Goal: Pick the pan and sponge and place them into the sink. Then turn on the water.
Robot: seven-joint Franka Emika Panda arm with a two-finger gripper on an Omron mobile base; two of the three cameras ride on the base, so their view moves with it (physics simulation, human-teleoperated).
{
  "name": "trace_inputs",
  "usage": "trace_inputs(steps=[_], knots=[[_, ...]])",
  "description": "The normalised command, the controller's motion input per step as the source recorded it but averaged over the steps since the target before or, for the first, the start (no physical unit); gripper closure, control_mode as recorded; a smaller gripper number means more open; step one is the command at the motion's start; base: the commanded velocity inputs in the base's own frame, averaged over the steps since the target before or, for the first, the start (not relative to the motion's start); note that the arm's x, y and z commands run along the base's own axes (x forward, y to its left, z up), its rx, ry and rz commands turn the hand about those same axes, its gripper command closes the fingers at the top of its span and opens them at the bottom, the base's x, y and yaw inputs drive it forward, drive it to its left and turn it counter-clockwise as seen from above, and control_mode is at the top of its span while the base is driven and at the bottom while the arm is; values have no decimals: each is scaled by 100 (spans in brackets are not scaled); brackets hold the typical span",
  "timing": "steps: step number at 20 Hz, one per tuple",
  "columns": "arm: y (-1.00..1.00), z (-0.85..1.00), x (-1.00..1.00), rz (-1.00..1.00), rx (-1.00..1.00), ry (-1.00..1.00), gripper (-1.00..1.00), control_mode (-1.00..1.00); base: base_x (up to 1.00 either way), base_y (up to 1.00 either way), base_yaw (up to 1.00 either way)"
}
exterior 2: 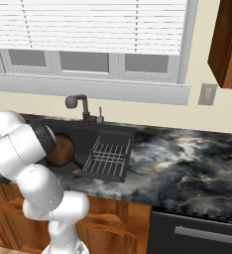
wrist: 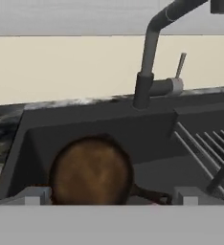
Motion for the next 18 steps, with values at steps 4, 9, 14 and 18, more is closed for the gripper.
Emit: trace_inputs(steps=[4,9,14,18], knots=[[0,100,-2,-3,30,1,-100,-100,0,0,0],[0,100,0,0,42,13,-100,-100,0,0,0],[4,99,0,5,45,21,-100,-100,0,0,0],[9,71,0,15,24,23,-100,-100,0,0,0]])
